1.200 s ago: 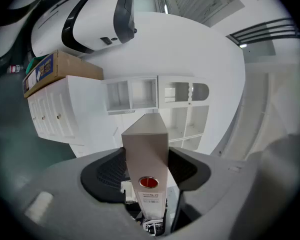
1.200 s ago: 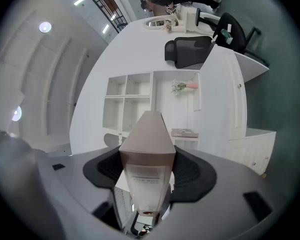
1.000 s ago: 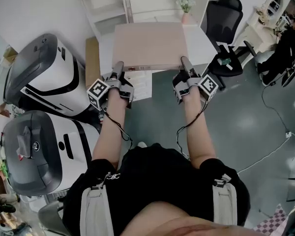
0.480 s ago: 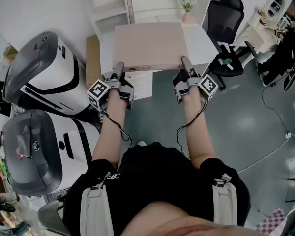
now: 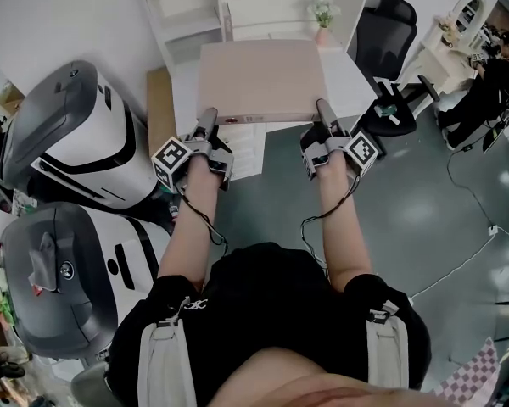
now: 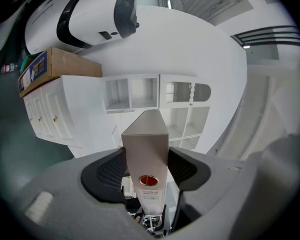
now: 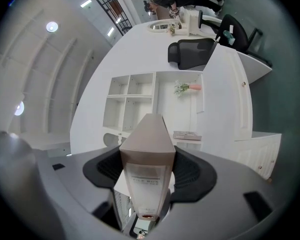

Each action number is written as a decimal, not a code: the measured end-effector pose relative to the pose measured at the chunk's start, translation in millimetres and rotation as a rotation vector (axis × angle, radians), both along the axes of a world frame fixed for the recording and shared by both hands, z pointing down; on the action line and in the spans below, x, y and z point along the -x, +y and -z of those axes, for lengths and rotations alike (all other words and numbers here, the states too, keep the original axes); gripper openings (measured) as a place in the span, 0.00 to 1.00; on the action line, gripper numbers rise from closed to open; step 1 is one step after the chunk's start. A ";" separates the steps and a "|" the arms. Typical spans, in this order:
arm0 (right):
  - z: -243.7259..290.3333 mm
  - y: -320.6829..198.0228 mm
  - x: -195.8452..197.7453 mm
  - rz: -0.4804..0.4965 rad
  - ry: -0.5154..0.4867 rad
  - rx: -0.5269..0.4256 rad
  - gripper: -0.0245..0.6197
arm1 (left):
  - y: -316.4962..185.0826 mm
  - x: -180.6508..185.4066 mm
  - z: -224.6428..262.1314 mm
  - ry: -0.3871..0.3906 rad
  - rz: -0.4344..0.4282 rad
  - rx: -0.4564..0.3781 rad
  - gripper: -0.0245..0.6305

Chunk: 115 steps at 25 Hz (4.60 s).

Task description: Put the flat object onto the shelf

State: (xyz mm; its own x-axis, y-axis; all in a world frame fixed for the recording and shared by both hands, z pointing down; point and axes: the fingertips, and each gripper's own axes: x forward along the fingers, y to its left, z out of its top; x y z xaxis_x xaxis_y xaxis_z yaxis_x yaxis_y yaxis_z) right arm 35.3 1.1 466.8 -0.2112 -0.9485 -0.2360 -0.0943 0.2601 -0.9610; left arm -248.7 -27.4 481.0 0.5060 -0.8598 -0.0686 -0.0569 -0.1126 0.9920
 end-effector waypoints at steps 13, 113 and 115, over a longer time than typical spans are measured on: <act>2.5 -21.5 -0.1 -0.065 0.012 0.001 0.47 | -35.3 -1.0 0.6 0.011 -0.064 -0.007 0.44; 152.3 -504.5 -158.0 0.186 -0.028 -0.159 0.47 | -439.5 -159.5 159.9 -0.039 0.147 -0.237 0.44; 153.2 -509.0 -157.5 0.186 -0.036 -0.156 0.47 | -442.8 -159.1 164.5 -0.051 0.150 -0.253 0.44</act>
